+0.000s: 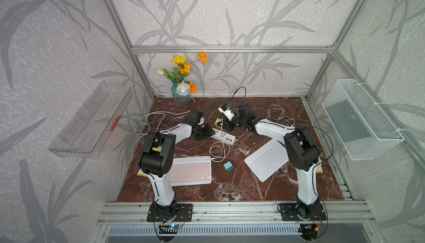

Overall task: Unplug the wireless keyboard
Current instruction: Remove the plug from the socket, then place the plug at the center of the board.

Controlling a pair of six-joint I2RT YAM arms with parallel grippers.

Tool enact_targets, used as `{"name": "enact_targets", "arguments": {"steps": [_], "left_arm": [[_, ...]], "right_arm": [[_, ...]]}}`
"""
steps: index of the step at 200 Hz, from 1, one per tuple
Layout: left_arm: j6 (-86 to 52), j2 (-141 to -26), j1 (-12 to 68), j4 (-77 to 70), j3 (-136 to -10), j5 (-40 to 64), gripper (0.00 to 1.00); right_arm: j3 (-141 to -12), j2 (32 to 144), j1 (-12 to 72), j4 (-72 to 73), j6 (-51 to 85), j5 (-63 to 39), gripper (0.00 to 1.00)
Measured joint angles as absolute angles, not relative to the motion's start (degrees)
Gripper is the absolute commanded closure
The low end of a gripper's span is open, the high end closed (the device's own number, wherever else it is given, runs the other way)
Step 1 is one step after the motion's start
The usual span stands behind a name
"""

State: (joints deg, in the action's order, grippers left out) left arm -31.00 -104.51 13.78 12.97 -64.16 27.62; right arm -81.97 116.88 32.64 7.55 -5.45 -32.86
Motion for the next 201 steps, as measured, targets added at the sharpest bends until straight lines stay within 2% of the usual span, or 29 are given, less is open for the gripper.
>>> {"name": "enact_targets", "arguments": {"steps": [41, 80, 154, 201], "left_arm": [[-24.12, -95.22, 13.78, 12.43, -64.14, 36.34, 0.40], [-17.34, -93.95, 13.78, 14.06, -64.90, 44.12, 0.40], [-16.01, -93.95, 14.96, 14.76, -64.62, 46.96, 0.38], [-16.01, -93.95, 15.86, 14.87, -64.31, 47.05, 0.38]], "right_arm": [[-72.88, 112.77, 29.06, 14.76, -3.84, -39.00, 0.82], [-70.04, 111.87, 26.17, 16.43, -4.36, -45.89, 0.79], [-69.14, 110.10, 27.88, 12.40, -6.72, -51.66, 0.79], [-69.01, 109.73, 30.20, 4.73, -10.44, -50.63, 0.79]]}}
